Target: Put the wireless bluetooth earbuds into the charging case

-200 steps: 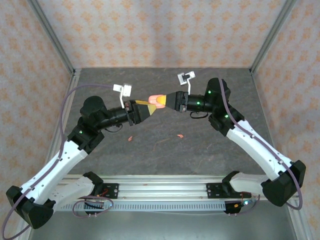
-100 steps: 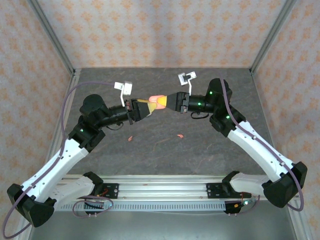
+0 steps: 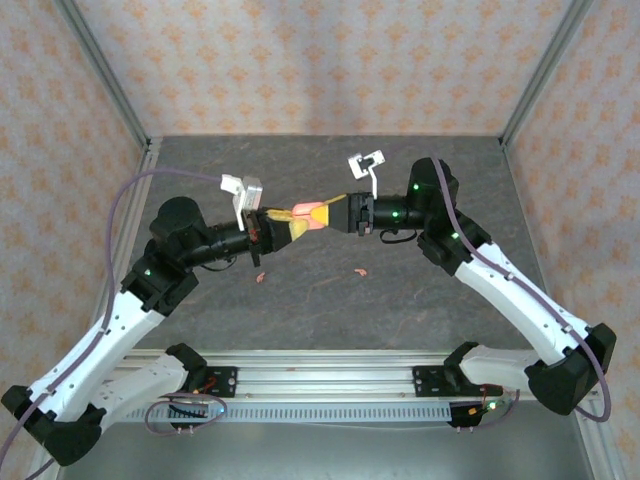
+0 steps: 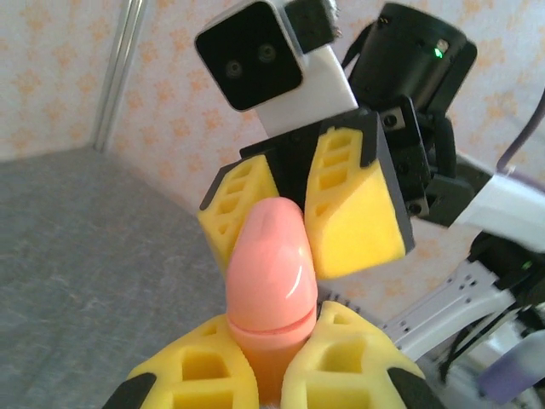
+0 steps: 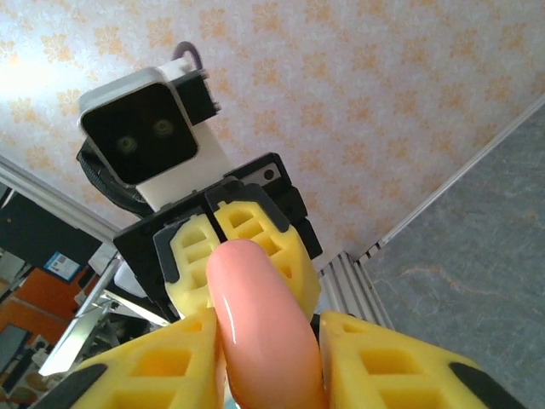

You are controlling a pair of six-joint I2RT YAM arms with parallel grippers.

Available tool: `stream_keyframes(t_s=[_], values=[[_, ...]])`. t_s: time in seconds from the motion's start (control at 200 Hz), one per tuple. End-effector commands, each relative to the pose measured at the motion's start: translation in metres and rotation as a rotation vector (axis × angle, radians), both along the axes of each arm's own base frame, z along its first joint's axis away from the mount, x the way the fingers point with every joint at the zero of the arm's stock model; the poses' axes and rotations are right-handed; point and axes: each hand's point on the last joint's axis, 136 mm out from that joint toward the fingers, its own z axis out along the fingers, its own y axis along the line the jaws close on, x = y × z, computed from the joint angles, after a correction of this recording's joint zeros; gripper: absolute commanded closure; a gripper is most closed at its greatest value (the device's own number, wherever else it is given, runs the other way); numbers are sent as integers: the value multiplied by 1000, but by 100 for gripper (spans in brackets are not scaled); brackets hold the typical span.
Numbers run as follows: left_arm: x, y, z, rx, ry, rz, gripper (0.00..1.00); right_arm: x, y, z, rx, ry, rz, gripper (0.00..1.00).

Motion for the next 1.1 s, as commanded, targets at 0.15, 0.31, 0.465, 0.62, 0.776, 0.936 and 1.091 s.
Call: stream_keyframes(t_s=[0.15, 0.31, 0.465, 0.62, 0.776, 0.936, 1.091], values=[[-16, 3, -12, 151, -208, -41, 100, 7, -7, -4, -68, -31, -51, 56], [-20, 5, -13, 151, -241, -41, 100, 21, -5, -19, -122, 3, -101, 55], [-25, 7, -10, 138, -266, -45, 100, 28, -5, -28, -160, 31, -131, 53], [-25, 8, -13, 141, -263, -38, 100, 35, -5, -37, -191, 68, -160, 52], [-22, 10, -23, 158, -238, -17, 100, 47, -13, -51, -265, 93, -250, 50], [-18, 15, -37, 178, -215, 18, 100, 58, -26, -65, -336, 125, -342, 47], [-18, 24, -47, 203, -205, 66, 100, 79, -42, -85, -382, 229, -456, 45]])
